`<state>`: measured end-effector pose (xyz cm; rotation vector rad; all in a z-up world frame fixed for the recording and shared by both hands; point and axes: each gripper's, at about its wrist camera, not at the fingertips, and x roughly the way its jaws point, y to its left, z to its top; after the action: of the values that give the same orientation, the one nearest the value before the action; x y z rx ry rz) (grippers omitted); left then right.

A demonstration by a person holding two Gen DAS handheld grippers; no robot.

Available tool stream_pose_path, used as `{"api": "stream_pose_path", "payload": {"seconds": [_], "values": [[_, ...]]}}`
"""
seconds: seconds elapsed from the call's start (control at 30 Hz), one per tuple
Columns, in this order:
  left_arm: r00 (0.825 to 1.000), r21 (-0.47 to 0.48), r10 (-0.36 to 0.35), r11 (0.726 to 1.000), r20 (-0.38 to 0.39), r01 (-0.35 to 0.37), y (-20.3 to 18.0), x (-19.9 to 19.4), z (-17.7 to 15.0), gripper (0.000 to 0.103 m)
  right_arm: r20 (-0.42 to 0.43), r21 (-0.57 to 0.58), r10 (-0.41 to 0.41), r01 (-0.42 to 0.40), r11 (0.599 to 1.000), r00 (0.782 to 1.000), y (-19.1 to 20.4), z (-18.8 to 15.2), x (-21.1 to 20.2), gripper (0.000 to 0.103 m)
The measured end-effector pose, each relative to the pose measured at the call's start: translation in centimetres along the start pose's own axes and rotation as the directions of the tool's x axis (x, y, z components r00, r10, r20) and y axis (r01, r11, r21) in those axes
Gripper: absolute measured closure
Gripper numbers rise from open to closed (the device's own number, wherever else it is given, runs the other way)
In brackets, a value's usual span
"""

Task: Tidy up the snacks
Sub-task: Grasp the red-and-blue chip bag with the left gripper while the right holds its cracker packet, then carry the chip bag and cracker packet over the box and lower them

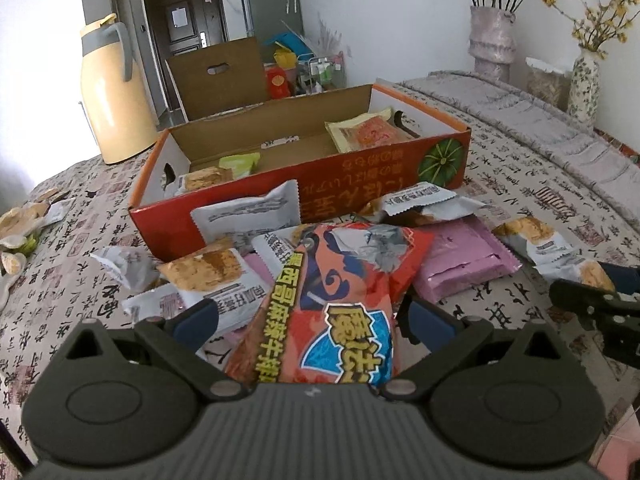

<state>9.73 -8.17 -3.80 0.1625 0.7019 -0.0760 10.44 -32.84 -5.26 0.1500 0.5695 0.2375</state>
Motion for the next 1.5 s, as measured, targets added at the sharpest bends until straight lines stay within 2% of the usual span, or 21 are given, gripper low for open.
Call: {"api": "stream_pose_path", "payload": {"seconds": [0.27,0.43,0.7,1.17,1.5], "values": [[1.000,0.029,-0.004,1.000,-0.018,0.004,-1.0,1.3,0.0,0.001,-0.012,0.018,0.029,-0.029,0.999,1.000,-0.7,-0.4,0.8,0.055],[0.999,0.039,-0.010,0.999,-0.035,0.011,-1.3,1.9,-0.1,0.018,-0.017,0.027,0.039,-0.038,0.999,0.999,-1.0,-0.7,1.0,0.055],[0.999,0.033,-0.036,0.999,-0.028,0.037,-1.5,1.8,-0.2,0.034,-0.016,0.032,0.048,-0.047,0.998,0.999,-1.2,-0.8,1.1,0.055],[0.998,0.026,-0.068,0.997,0.008,0.067,-1.3,0.1,-0.3,0.038,-0.001,0.025,0.051,-0.051,0.998,0.999,-0.6,-0.9,0.1,0.055],[0.994,0.018,-0.075,0.997,0.073,0.074,-0.8,-2.0,0.6,0.038,0.032,0.002,0.065,-0.066,0.998,0.997,0.7,0.0,-0.7,0.055]]}}
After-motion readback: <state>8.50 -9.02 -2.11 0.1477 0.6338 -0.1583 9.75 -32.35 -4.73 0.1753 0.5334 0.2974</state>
